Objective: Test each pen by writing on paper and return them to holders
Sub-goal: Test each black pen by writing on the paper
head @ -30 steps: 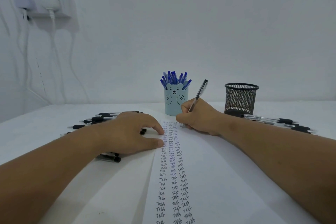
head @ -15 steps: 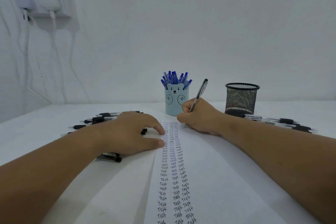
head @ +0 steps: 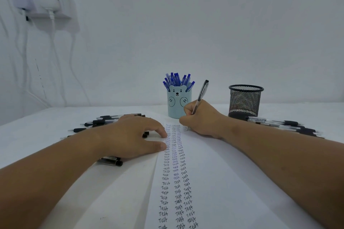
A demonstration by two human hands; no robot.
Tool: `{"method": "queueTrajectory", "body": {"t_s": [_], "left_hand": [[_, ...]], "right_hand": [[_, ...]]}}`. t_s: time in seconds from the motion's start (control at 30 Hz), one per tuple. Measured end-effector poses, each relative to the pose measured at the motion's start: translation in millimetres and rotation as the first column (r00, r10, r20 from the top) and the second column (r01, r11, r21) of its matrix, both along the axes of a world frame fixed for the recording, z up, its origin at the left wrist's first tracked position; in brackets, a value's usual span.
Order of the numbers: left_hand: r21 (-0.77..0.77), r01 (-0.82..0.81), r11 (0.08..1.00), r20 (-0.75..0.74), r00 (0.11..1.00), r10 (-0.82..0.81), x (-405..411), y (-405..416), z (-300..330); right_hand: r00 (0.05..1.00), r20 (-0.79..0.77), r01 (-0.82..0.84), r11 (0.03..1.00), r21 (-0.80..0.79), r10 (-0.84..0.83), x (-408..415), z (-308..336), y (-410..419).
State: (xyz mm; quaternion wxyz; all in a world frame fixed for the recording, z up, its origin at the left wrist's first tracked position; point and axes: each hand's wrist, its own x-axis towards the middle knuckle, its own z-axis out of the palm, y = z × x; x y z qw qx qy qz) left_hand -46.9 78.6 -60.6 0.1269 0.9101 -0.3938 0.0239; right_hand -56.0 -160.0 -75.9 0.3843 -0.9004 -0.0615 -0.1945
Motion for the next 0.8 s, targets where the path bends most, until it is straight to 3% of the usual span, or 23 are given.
{"method": "queueTrajectory", "body": {"t_s": [0.2,0.37,0.53,0.67,0.8], "left_hand": [[-0.015,-0.021,1.0,-0.022,1.0,0.02,-1,0,0],[-0.017,-0.026,1.0,-0.049,0.998,0.025,1,2,-1],[-0.023,-0.022,0.999,-0.036,0.999,0.021,-2,0,0],[-0.017,-0.028,0.999,-0.029,0.999,0.027,-4,0,2],[-0.001,-0.026,1.0,-0.015,1.0,0.026,-7,-1,3]], "right_hand": [[0.999,0.029,0.026,1.0,0.005,-0.027,0,-2,0],[0.993,0.091,0.038,0.947,0.319,-0.071,-3,4,1],[0.962,0.27,-0.013,0.981,0.196,-0.041,-5,17,0],[0.946,0.323,0.052,0.997,-0.064,-0.029,-10,16,1],[0.935,0.353,0.093,0.983,-0.159,-0.031,-13,14,3]]}}
